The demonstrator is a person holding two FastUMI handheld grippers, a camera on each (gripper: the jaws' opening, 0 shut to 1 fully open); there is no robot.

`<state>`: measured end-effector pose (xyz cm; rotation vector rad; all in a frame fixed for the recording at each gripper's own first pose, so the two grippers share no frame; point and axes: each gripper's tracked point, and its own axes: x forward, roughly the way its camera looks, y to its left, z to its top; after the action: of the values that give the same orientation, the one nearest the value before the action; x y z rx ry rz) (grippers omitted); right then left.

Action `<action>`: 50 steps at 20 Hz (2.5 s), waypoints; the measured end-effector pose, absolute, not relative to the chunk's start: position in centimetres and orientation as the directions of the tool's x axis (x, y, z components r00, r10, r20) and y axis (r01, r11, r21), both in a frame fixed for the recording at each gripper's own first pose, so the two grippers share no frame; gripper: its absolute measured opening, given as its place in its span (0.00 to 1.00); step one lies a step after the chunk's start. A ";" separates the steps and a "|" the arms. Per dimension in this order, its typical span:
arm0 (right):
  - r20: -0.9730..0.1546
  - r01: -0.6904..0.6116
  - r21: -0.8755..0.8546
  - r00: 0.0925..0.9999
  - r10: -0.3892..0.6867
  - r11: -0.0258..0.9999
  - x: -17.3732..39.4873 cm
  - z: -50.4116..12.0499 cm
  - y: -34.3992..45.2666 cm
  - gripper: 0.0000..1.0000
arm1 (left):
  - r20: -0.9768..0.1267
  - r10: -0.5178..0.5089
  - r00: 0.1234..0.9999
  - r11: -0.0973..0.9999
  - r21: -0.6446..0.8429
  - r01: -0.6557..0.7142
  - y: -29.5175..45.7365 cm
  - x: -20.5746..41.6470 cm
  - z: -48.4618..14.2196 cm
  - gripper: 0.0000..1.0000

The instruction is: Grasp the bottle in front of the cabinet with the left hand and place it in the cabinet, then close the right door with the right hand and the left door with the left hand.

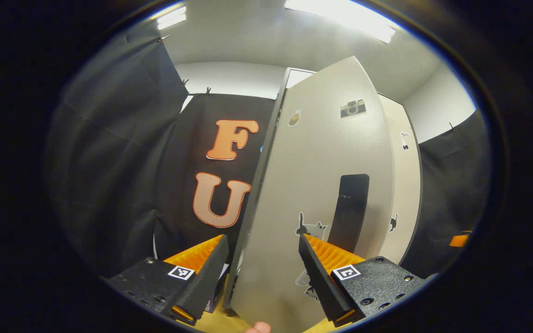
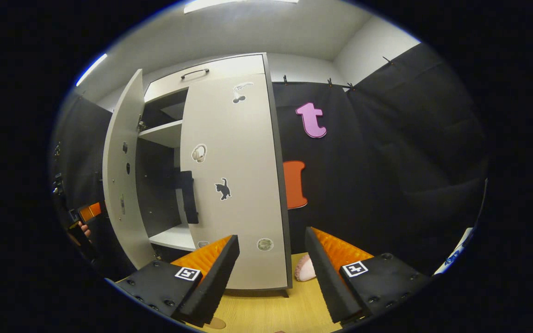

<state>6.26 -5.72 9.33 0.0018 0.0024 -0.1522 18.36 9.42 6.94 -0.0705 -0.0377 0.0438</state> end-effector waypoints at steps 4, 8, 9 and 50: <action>-0.006 0.177 -0.003 0.984 -0.177 0.984 5.5 9.3 -6.2 0.95 | 0.025 -0.029 0.999 0.998 -0.057 0.031 6.9 19.3 6.7 0.95; -0.009 0.199 0.000 0.980 -0.199 0.980 5.2 9.4 -6.8 0.95 | 0.000 -0.074 0.997 0.996 -0.052 0.074 5.7 19.8 5.4 0.95; -0.009 0.205 0.002 0.979 -0.205 0.979 5.1 9.4 -7.0 0.95 | -0.006 -0.088 0.996 0.995 -0.057 0.087 5.3 19.9 5.0 0.95; -0.016 0.094 -0.006 0.995 -0.094 0.996 -0.2 7.3 -5.5 0.95 | -0.006 0.036 0.999 0.999 -0.026 -0.036 6.5 5.4 7.3 0.95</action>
<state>-0.19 -5.47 7.28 -0.0050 0.0165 -0.0941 5.43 6.53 7.26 -0.0264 0.0059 0.0360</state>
